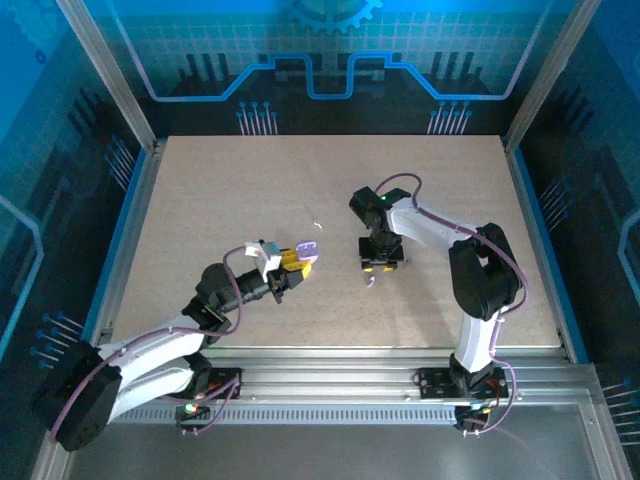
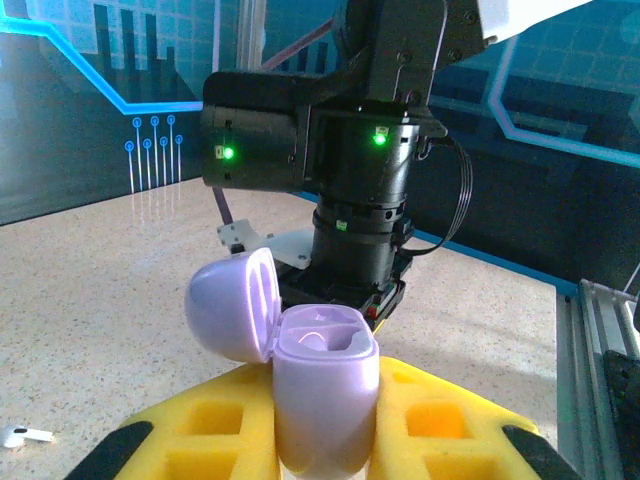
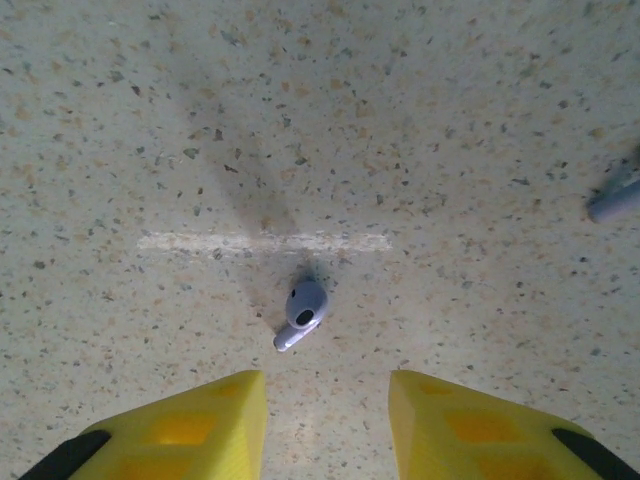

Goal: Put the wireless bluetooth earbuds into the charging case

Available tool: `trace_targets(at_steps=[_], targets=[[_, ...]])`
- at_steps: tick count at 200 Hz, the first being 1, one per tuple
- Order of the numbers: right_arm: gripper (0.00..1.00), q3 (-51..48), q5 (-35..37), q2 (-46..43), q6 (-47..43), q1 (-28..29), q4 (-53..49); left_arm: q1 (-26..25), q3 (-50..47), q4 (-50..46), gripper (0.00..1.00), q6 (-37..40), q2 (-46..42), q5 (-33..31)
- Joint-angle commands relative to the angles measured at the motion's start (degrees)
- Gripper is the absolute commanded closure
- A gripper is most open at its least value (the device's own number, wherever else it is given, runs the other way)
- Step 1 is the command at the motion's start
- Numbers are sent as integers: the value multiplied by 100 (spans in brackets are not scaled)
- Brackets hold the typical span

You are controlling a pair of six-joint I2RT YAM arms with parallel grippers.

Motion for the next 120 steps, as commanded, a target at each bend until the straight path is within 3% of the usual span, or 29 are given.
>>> trace_targets(at_steps=[1,120], targets=[[62,-93,-182,89,224,-77,93,38,59,61,79,157,-24,33],[65,-379,-515,369,493,-159,466,37,55,38,79,158,-77,26]])
